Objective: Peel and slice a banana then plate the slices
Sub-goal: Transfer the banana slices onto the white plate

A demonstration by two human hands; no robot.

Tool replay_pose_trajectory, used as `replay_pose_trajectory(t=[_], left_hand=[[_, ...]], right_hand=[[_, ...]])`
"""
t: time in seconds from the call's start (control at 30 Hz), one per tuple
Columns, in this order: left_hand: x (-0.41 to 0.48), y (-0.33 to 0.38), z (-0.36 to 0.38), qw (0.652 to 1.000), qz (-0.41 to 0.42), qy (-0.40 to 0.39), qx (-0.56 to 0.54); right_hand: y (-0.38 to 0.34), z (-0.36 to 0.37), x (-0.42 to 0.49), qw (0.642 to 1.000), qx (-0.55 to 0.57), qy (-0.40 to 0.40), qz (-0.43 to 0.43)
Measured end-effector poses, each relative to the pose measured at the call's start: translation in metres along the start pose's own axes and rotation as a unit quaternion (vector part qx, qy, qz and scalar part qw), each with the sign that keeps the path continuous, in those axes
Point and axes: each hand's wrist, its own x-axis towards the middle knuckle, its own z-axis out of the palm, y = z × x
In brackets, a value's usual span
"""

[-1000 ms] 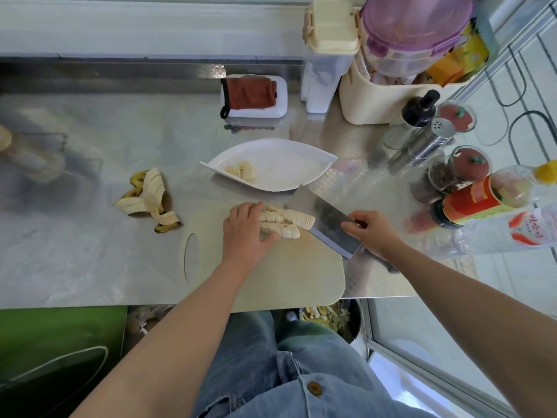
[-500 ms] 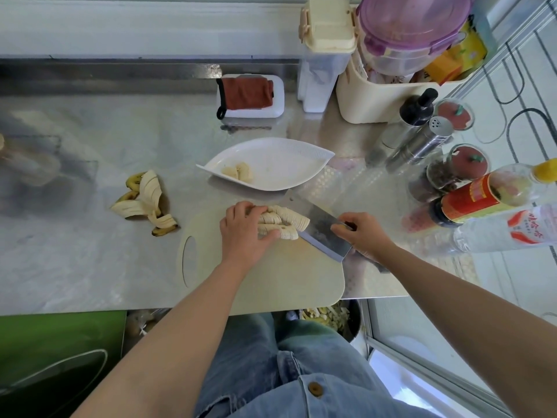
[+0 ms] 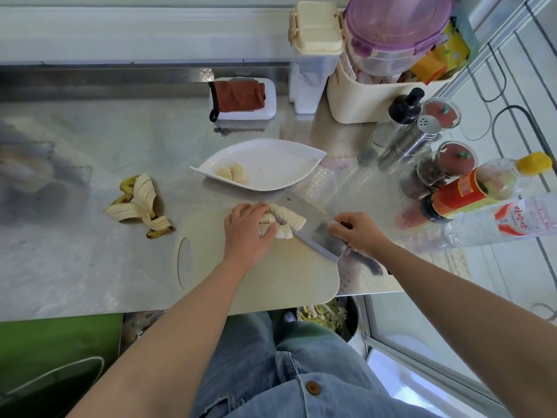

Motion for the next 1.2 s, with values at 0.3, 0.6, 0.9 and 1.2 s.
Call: replay_pose_trajectory(t=[0.3, 0.6, 0.9, 1.2], left_hand=[[0.0, 0.003, 0.002, 0.999, 0.024, -0.008, -0.031], [-0.002, 0.004, 0.005, 0.999, 0.033, -0.007, -0.038], [-0.001, 0.022, -0.007, 0.995, 0.096, 0.041, -0.002], [0.027, 0.025, -0.038, 0.995, 0.076, 0.041, 0.041]], right_hand=[[0.004, 0.0, -0.003, 1.0, -0.011, 0.017, -0.002], [0.003, 0.003, -0.005, 1.0, 0.022, 0.013, 0.016], [-0.003, -0.009, -0.009, 0.995, 0.092, 0.021, 0.027], [-0.053, -0.01, 0.021, 0.995, 0.093, 0.039, 0.0]])
